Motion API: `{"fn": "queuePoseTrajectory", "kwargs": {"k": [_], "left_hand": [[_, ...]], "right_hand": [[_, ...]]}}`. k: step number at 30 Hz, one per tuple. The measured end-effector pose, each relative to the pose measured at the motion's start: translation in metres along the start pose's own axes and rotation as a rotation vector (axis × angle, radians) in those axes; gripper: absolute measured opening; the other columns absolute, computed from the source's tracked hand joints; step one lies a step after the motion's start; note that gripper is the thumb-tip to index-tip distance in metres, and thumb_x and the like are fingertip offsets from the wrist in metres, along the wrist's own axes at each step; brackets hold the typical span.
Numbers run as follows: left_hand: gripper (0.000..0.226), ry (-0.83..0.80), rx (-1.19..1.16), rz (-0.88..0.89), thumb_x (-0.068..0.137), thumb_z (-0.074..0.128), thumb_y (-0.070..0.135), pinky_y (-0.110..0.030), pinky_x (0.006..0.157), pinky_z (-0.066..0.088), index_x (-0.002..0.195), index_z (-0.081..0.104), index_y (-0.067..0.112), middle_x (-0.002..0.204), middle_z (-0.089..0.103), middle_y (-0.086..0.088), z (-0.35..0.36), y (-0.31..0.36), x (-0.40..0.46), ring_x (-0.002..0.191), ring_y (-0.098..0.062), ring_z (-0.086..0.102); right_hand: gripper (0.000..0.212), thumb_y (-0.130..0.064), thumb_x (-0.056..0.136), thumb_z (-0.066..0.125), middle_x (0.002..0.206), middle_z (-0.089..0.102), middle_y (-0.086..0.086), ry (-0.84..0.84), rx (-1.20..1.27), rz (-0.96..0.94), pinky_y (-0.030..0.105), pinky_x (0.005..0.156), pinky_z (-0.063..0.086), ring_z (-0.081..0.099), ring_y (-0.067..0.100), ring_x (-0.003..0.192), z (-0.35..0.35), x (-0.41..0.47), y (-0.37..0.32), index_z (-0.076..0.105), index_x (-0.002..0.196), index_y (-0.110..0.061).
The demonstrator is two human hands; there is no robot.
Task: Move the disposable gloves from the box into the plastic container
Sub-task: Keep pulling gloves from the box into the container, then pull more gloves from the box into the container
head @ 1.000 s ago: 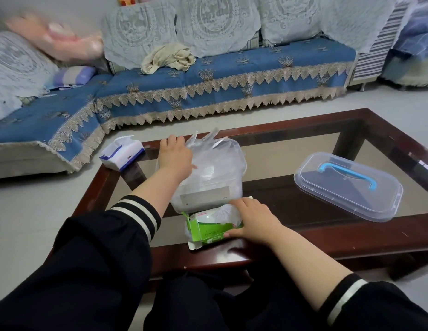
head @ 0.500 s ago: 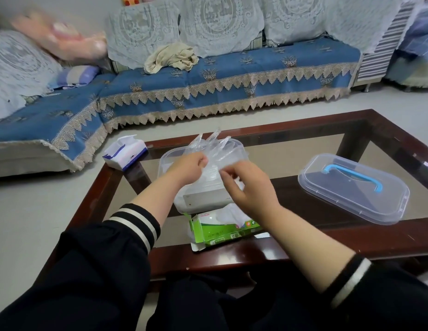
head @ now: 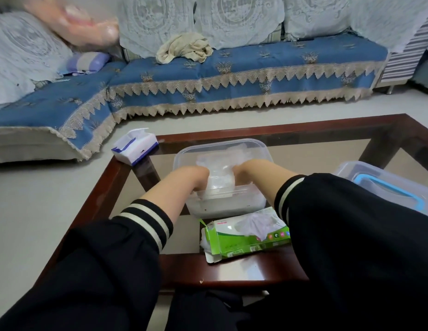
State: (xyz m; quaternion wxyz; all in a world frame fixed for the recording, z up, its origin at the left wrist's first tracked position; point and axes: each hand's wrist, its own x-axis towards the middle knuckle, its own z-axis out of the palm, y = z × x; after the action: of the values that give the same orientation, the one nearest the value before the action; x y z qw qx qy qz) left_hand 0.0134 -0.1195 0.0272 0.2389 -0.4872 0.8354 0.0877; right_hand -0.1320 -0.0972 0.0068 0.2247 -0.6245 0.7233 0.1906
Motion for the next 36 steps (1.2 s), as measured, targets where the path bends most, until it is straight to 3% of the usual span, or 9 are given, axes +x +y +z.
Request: {"fn": "queuePoseTrajectory", "kwargs": {"k": [5, 8, 12, 17, 23, 27, 30, 32, 36], "left_hand": [[0.050, -0.065, -0.017, -0.034, 0.090, 0.056, 0.003, -0.032, 0.079, 0.045, 0.139, 0.045, 0.007, 0.136, 0.049, -0.013, 0.002, 0.005, 0.003, 0.101, -0.027, 0.054], [0.053, 0.003, -0.049, -0.023, 0.090, 0.054, -0.002, -0.031, 0.078, 0.044, 0.141, 0.042, 0.007, 0.133, 0.050, -0.014, -0.005, 0.004, -0.007, 0.097, -0.026, 0.052], [0.043, 0.235, -0.058, -0.013, 0.091, 0.043, -0.006, -0.029, 0.083, 0.044, 0.128, 0.057, 0.011, 0.128, 0.058, -0.008, -0.019, 0.001, -0.031, 0.112, -0.025, 0.057], [0.028, 0.539, -0.375, 0.060, 0.097, 0.049, 0.012, -0.024, 0.078, 0.039, 0.120, 0.062, 0.022, 0.119, 0.064, 0.002, -0.001, 0.012, -0.066, 0.104, -0.015, 0.057], [0.020, 0.801, -0.652, 0.133, 0.097, 0.053, 0.022, -0.027, 0.079, 0.044, 0.113, 0.065, 0.021, 0.106, 0.065, 0.005, 0.051, 0.037, -0.087, 0.091, -0.014, 0.057], [0.015, 0.961, -0.728, 0.149, 0.095, 0.055, 0.021, -0.020, 0.068, 0.037, 0.107, 0.066, 0.020, 0.096, 0.061, 0.012, 0.068, 0.051, -0.097, 0.074, -0.003, 0.048], [0.009, 0.904, -0.792, 0.143, 0.094, 0.058, 0.025, -0.026, 0.064, 0.040, 0.095, 0.065, 0.020, 0.083, 0.062, 0.013, 0.077, 0.053, -0.102, 0.068, -0.004, 0.051], [0.010, 0.809, -0.808, 0.143, 0.092, 0.061, 0.030, -0.030, 0.068, 0.046, 0.090, 0.066, 0.021, 0.078, 0.064, 0.012, 0.084, 0.051, -0.104, 0.072, -0.009, 0.057], [0.031, 0.494, -0.720, 0.194, 0.084, 0.069, 0.040, -0.027, 0.087, 0.045, 0.113, 0.064, 0.027, 0.108, 0.065, 0.014, 0.106, 0.047, -0.103, 0.104, -0.007, 0.058]], "right_hand": [[0.054, -0.015, 0.097, 0.044, 0.148, 0.036, 0.014, -0.077, 0.049, -0.036, 0.041, 0.106, 0.039, 0.043, 0.033, 0.129, -0.006, -0.004, 0.003, 0.028, 0.149, -0.009], [0.050, -0.001, 0.093, 0.043, 0.138, 0.048, 0.014, 0.038, 0.216, -0.093, 0.032, 0.086, 0.054, 0.061, 0.025, 0.106, -0.017, -0.017, 0.011, 0.039, 0.143, -0.005], [0.031, 0.004, 0.093, 0.050, 0.117, 0.064, 0.007, 0.251, 0.614, -0.172, 0.025, 0.069, 0.057, 0.070, 0.021, 0.090, -0.026, -0.047, 0.023, 0.061, 0.122, -0.002], [0.027, -0.001, 0.096, 0.047, 0.097, 0.070, 0.006, 0.471, 1.028, -0.198, 0.022, 0.057, 0.057, 0.069, 0.016, 0.070, -0.002, -0.085, 0.042, 0.063, 0.117, -0.004], [0.029, -0.003, 0.095, 0.050, 0.100, 0.069, 0.006, 0.463, 1.385, -0.157, 0.020, 0.052, 0.053, 0.066, 0.013, 0.062, 0.025, -0.094, 0.055, 0.058, 0.123, -0.003], [0.026, -0.007, 0.097, 0.047, 0.106, 0.069, 0.007, 0.386, 1.465, -0.121, 0.017, 0.046, 0.046, 0.054, 0.007, 0.049, 0.017, -0.096, 0.058, 0.057, 0.121, -0.003], [0.021, -0.012, 0.098, 0.050, 0.103, 0.067, 0.006, 0.373, 1.496, -0.125, 0.015, 0.043, 0.040, 0.044, 0.007, 0.050, 0.009, -0.098, 0.057, 0.059, 0.115, -0.007], [0.015, -0.019, 0.096, 0.055, 0.087, 0.061, 0.002, 0.370, 1.690, -0.161, 0.012, 0.037, 0.031, 0.036, 0.003, 0.045, 0.010, -0.099, 0.060, 0.062, 0.105, -0.010], [0.037, -0.047, 0.096, 0.046, 0.057, 0.044, -0.007, 0.155, 2.168, -0.359, 0.011, 0.028, 0.019, 0.030, 0.001, 0.032, 0.032, -0.115, 0.071, 0.055, 0.075, -0.018]]}}
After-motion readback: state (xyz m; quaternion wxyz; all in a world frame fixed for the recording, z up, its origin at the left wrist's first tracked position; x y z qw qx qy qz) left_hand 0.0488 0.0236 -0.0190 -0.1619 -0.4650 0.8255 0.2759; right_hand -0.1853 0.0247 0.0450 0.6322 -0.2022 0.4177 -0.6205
